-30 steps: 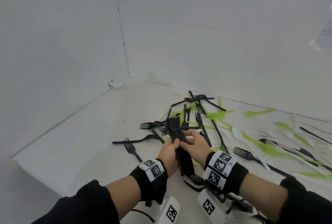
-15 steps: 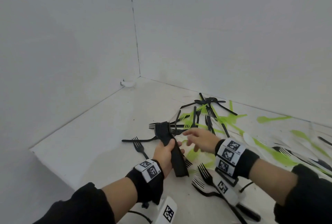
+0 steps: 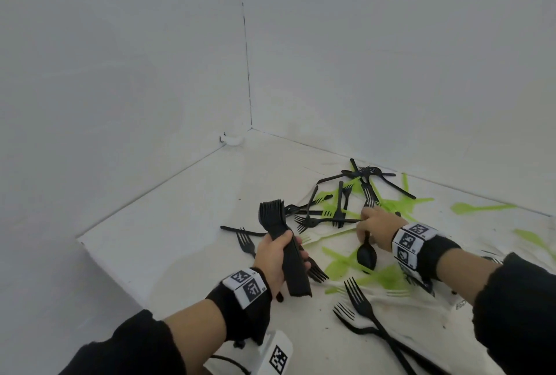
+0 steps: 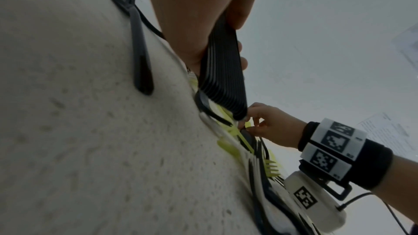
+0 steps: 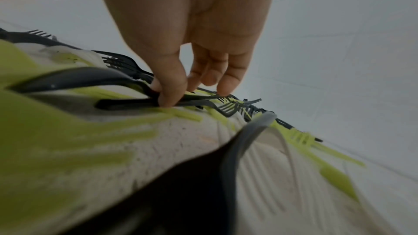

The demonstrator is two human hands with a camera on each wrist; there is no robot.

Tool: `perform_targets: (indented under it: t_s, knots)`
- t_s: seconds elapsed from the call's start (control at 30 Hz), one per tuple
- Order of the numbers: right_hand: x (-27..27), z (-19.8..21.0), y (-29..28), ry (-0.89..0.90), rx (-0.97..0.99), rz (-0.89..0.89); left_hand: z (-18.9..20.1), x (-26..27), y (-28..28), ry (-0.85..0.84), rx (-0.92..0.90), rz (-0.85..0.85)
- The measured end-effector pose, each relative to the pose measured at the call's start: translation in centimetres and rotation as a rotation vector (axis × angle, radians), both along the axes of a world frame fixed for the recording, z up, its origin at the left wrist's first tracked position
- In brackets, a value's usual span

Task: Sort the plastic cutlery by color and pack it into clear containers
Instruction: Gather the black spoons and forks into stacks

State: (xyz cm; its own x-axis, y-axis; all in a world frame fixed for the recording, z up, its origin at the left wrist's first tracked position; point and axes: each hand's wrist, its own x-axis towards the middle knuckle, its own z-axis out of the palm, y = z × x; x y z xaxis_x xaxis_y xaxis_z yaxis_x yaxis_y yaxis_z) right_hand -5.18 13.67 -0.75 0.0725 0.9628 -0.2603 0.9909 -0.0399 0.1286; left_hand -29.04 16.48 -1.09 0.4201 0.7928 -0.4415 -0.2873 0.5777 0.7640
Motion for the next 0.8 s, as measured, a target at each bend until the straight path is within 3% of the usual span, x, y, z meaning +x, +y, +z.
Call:
perform_targets:
  t_s: [0.1, 0.27, 0.43, 0.53, 0.67, 0.8]
  knots:
    - [0.2, 0.6, 0.2, -0.015, 0.044, 0.031, 0.0, -0.6, 0.1, 0.019, 0.017, 0.047]
    - [1.1, 1.6, 0.2, 0.124, 0.166, -0.126, -0.5, -1.7, 0.0, 0.074, 0.052, 0.083]
    - [1.0, 1.7, 0.1, 0.149, 0.25, -0.163, -0.6, -2.2, -0.4, 0.063, 0.025, 0.098]
    - [-0.4, 2.1, 0.1, 0.306, 0.276, -0.171, -0.6, -2.7, -0.7, 0.061, 0.032, 0.104]
    - [-4.0, 2.9, -0.5, 0.523, 0.207, -0.157, -0.8, -3.8, -1.1, 0.055, 0.027, 0.123]
    - [-7.9, 2.0, -1.6, 0.483, -0.176, -0.076, -1.3, -4.8, -1.6, 0.057, 0.011, 0.146]
